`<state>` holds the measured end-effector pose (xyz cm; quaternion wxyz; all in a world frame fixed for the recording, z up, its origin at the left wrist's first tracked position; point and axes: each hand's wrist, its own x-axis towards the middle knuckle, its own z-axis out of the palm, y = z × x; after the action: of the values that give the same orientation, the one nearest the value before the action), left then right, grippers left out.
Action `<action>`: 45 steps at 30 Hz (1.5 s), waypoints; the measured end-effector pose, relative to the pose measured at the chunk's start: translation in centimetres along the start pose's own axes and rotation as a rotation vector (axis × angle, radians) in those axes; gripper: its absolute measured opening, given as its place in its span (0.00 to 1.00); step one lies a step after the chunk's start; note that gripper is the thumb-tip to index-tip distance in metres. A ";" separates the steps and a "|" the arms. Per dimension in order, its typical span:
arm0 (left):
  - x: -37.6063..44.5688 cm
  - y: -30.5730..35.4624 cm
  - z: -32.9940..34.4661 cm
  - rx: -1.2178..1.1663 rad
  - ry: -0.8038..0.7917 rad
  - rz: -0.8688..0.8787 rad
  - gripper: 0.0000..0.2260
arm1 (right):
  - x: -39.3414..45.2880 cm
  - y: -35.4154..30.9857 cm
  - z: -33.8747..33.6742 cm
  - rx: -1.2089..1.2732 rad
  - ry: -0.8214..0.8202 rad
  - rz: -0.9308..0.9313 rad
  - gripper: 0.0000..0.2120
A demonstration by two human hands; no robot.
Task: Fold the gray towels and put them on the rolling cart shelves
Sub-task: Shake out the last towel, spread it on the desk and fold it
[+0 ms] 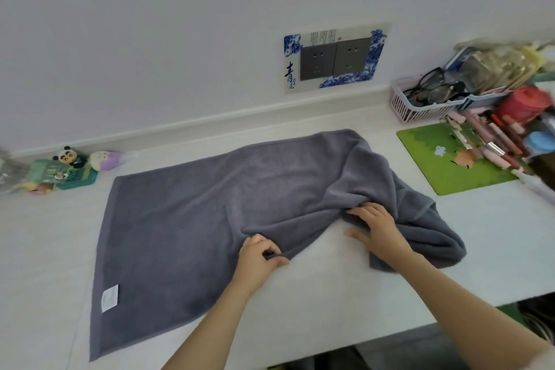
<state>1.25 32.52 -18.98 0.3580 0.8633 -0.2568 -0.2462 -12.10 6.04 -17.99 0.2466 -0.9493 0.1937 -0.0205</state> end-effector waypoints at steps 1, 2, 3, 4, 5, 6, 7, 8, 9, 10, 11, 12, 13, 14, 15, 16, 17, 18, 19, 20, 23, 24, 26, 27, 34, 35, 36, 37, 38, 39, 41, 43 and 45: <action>-0.1 0.2 -0.7 -0.045 -0.047 -0.020 0.09 | 0.0 -0.3 -0.2 -0.006 0.008 0.010 0.24; -0.6 0.4 -1.6 -0.102 -0.110 -0.045 0.09 | -0.5 -0.6 -0.2 -0.020 0.010 0.027 0.25; -0.6 0.7 -2.6 -0.167 -0.165 -0.076 0.08 | -0.6 -0.8 -0.4 -0.034 -0.001 0.047 0.26; -1.0 0.9 -3.6 -0.226 -0.217 -0.090 0.07 | -1.2 -1.1 -0.5 -0.050 -0.010 0.066 0.28; -1.3 1.2 -4.5 -0.287 -0.255 -0.095 0.07 | -1.6 -1.4 -0.6 -0.072 -0.025 0.082 0.31; -1.7 1.4 -5.5 -0.345 -0.281 -0.089 0.07 | -2.3 -1.8 -0.6 -0.099 -0.037 0.083 0.35; -2.0 1.6 -6.3 -0.400 -0.299 -0.089 0.06 | -2.8 -2.1 -0.5 -0.116 -0.067 0.093 0.38; -2.2 1.8 -7.1 -0.441 -0.308 -0.094 0.05 | -3.3 -2.2 -0.4 -0.111 -0.091 0.121 0.38; -2.4 1.9 -7.7 -0.470 -0.307 -0.105 0.04 | -3.7 -2.3 -0.2 -0.090 -0.105 0.164 0.36; -2.6 1.9 -8.4 -0.483 -0.299 -0.113 0.04 | -4.2 -2.4 -0.1 -0.057 -0.089 0.201 0.32; -2.7 1.9 -9.0 -0.484 -0.285 -0.122 0.04 | -4.6 -2.3 0.1 -0.027 -0.058 0.221 0.28; -2.8 1.7 -9.3 -0.466 -0.268 -0.126 0.05 | -5.2 -2.2 0.3 -0.003 -0.023 0.234 0.25; -2.8 1.4 -9.5 -0.446 -0.240 -0.133 0.05 | -5.5 -2.0 0.4 0.018 -0.001 0.247 0.24; -2.8 1.1 -9.5 -0.434 -0.209 -0.142 0.05 | -6.0 -1.7 0.4 0.039 0.022 0.268 0.23; -2.8 1.0 -9.5 -0.445 -0.169 -0.158 0.06 | -6.4 -1.6 0.4 0.054 0.039 0.298 0.22; -2.8 0.6 -9.4 -0.469 -0.124 -0.173 0.07 | -6.9 -1.4 0.4 0.063 0.064 0.326 0.22; -2.5 0.4 -9.3 -0.492 -0.084 -0.186 0.08 | -7.3 -1.3 0.2 0.067 0.088 0.352 0.22; -2.3 -0.1 -9.3 -0.513 -0.047 -0.208 0.09 | -7.5 -1.1 0.2 0.066 0.104 0.362 0.21; -2.0 -0.3 -9.3 -0.530 -0.021 -0.230 0.10 | -7.8 -0.9 0.1 0.070 0.114 0.373 0.21; -1.8 -0.6 -9.3 -0.553 0.000 -0.251 0.11 | -7.9 -0.7 0.1 0.085 0.120 0.376 0.21; -1.1 -1.0 -9.1 -0.637 0.056 -0.301 0.10 | -8.4 -0.4 0.2 0.109 0.137 0.390 0.17; -0.9 -0.9 -9.0 -0.653 0.064 -0.308 0.10 | -8.6 -0.2 0.4 0.116 0.156 0.388 0.14; -0.6 -0.5 -8.7 -0.681 0.071 -0.310 0.09 | -9.0 -0.2 0.5 0.165 0.201 0.404 0.08; -0.4 -0.4 -8.5 -0.695 0.073 -0.314 0.09 | -9.2 -0.4 0.4 0.189 0.203 0.414 0.05; 0.6 0.0 -8.8 -0.798 0.120 -0.363 0.10 | -10.8 0.9 -3.3 0.573 0.178 0.649 0.06; 0.8 -0.2 -8.8 -0.819 0.141 -0.377 0.10 | -11.0 1.1 -4.1 0.683 0.253 0.695 0.07; 0.9 0.0 -8.9 -0.844 0.151 -0.392 0.11 | -11.0 1.4 -4.9 0.782 0.344 0.731 0.08; 1.1 -0.2 -8.9 -0.866 0.146 -0.410 0.12 | -10.9 1.5 -5.7 0.872 0.432 0.768 0.08; 1.3 0.1 -8.8 -0.878 0.130 -0.424 0.14 | -10.9 1.7 -6.7 0.977 0.519 0.809 0.09; 1.4 0.2 -8.8 -0.905 0.121 -0.444 0.15 | -10.8 1.8 -7.6 1.125 0.593 0.843 0.08; 1.4 1.1 -9.1 -0.996 0.089 -0.473 0.14 | -10.4 1.9 -9.7 1.452 0.688 0.844 0.07; 1.2 2.0 -9.5 -1.081 0.074 -0.489 0.15 | -10.1 2.0 -11.5 1.616 0.716 0.770 0.12; 0.8 2.5 -10.1 -1.093 0.026 -0.443 0.16 | -10.0 1.9 -13.0 1.665 0.770 0.740 0.14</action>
<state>7.32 35.46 -10.97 0.6942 0.5895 0.0981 -0.4013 -23.74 2.29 -6.95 0.7466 -0.2811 0.4691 -0.3790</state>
